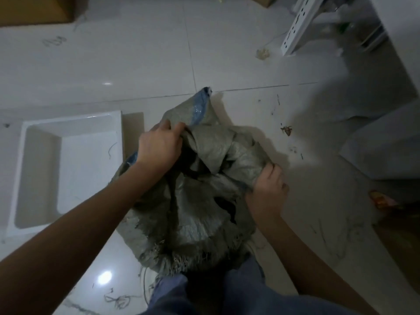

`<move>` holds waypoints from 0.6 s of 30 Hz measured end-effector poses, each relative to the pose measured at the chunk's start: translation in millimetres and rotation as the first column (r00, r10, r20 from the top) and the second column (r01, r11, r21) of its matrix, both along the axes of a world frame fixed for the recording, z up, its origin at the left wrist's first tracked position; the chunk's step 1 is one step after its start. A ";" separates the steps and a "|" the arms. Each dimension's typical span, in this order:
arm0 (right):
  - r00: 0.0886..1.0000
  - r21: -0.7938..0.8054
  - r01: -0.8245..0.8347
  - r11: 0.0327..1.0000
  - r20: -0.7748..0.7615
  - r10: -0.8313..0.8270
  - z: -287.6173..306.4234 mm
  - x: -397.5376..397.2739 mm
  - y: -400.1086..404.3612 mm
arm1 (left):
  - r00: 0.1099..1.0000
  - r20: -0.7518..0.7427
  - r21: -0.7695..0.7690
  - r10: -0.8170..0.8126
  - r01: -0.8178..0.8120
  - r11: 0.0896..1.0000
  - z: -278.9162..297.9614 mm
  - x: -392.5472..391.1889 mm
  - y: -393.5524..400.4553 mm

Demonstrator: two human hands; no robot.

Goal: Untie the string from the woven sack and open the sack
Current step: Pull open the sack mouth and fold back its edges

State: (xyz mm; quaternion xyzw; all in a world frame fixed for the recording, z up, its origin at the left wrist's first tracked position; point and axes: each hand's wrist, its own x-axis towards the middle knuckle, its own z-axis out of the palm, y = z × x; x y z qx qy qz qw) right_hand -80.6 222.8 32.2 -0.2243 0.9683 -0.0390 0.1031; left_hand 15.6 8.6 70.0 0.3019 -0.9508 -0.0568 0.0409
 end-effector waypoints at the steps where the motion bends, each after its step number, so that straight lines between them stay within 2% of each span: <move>1: 0.996 -0.075 -0.006 0.997 0.084 0.013 2.6 -11.5 -1.6 | 1.000 -0.008 0.040 0.028 -0.027 0.999 1.5 3.2 -4.3; 3: 0.922 -0.237 0.039 0.971 0.383 0.056 16.0 -38.9 -9.5 | 0.990 -0.044 0.151 0.134 -0.126 0.980 7.6 8.1 -15.6; 5: 0.736 -0.352 0.202 0.914 0.670 0.096 29.8 -72.3 -15.9 | 0.963 -0.077 0.247 0.260 -0.234 0.940 16.8 13.7 -28.6; 8: 0.433 -0.401 0.383 0.832 0.874 0.222 44.1 -120.1 -19.4 | 0.884 -0.127 0.421 0.450 -0.362 0.831 29.8 18.1 -51.5; 10: 0.250 -0.394 0.409 0.823 0.916 0.314 43.7 -143.6 -17.9 | 0.785 -0.059 0.627 0.617 -0.451 0.635 32.3 18.1 -64.1; 12: 0.107 -0.374 0.490 0.787 0.922 0.372 40.7 -157.8 -18.2 | 0.648 0.085 0.798 0.757 -0.499 0.338 32.7 16.6 -70.5; 13: 0.112 -0.350 0.529 0.773 0.932 0.346 35.3 -160.1 -21.3 | 0.596 0.165 0.843 0.786 -0.499 0.201 31.9 16.4 -70.8; 14: 0.115 -0.311 0.565 0.764 0.947 0.301 32.3 -157.8 -27.8 | 0.581 0.228 0.864 0.781 -0.490 0.112 31.3 15.2 -68.2; 16: 0.218 -0.195 0.651 0.734 0.974 0.065 18.5 -152.9 -41.7 | 0.601 0.321 0.891 0.732 -0.454 -0.018 25.8 12.4 -60.0; 18: 0.329 -0.123 0.619 0.775 0.937 -0.115 1.5 -141.0 -55.2 | 0.609 0.446 0.863 0.656 -0.487 -0.134 10.6 11.5 -49.7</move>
